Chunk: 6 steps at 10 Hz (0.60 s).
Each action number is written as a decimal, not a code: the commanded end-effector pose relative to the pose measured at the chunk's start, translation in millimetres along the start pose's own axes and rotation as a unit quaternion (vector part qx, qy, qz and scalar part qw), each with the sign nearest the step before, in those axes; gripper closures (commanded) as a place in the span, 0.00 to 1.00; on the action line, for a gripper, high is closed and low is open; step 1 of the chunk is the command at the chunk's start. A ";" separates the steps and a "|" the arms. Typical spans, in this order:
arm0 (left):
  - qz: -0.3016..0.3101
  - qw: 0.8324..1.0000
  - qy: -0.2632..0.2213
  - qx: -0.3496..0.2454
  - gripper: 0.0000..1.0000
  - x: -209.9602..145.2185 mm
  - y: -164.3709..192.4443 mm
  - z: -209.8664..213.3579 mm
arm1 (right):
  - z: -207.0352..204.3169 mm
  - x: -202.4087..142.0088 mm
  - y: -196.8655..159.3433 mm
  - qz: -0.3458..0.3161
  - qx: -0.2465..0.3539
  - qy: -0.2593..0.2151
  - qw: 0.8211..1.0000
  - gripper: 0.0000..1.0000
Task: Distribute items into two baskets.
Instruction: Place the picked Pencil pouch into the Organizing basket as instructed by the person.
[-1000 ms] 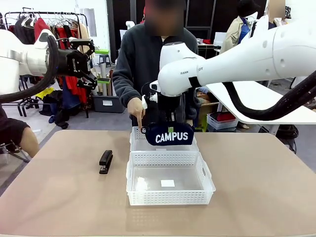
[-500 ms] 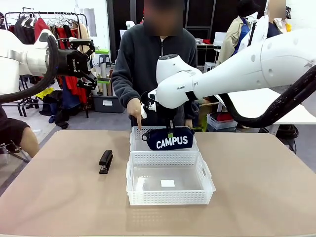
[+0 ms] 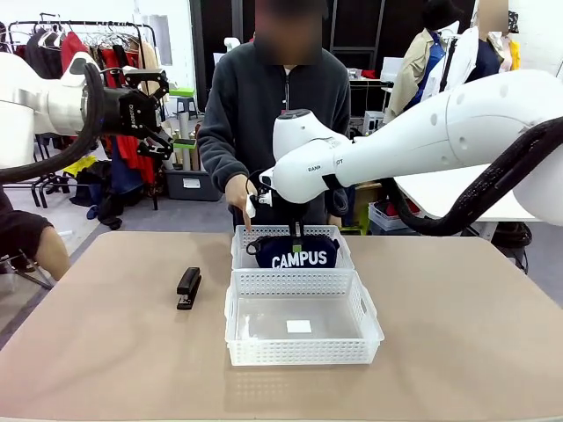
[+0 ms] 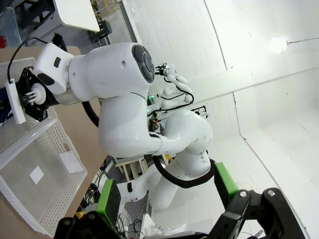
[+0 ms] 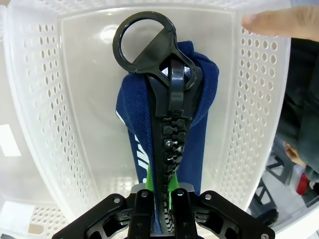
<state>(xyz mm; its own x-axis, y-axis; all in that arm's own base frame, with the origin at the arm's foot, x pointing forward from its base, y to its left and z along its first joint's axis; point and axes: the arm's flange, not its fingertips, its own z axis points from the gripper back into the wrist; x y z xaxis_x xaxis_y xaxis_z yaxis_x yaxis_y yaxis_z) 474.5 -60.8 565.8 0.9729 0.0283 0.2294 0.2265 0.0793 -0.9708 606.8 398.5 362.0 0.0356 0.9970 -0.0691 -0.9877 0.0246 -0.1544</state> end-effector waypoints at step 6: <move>-0.001 1.000 -0.003 0.001 0.00 -0.3 -2.5 0.8 | -4.0 7.3 -4.2 -0.029 0.004 0.004 1.000 0.26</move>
<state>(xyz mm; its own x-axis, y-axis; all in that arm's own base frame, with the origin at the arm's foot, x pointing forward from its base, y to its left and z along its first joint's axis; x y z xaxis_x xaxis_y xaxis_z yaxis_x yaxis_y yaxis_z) 474.5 -60.8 565.7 0.9729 0.0283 0.2293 0.2265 0.0793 -0.9708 609.5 403.2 354.3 0.0713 0.9955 -0.0620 -0.9870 0.0615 -0.1485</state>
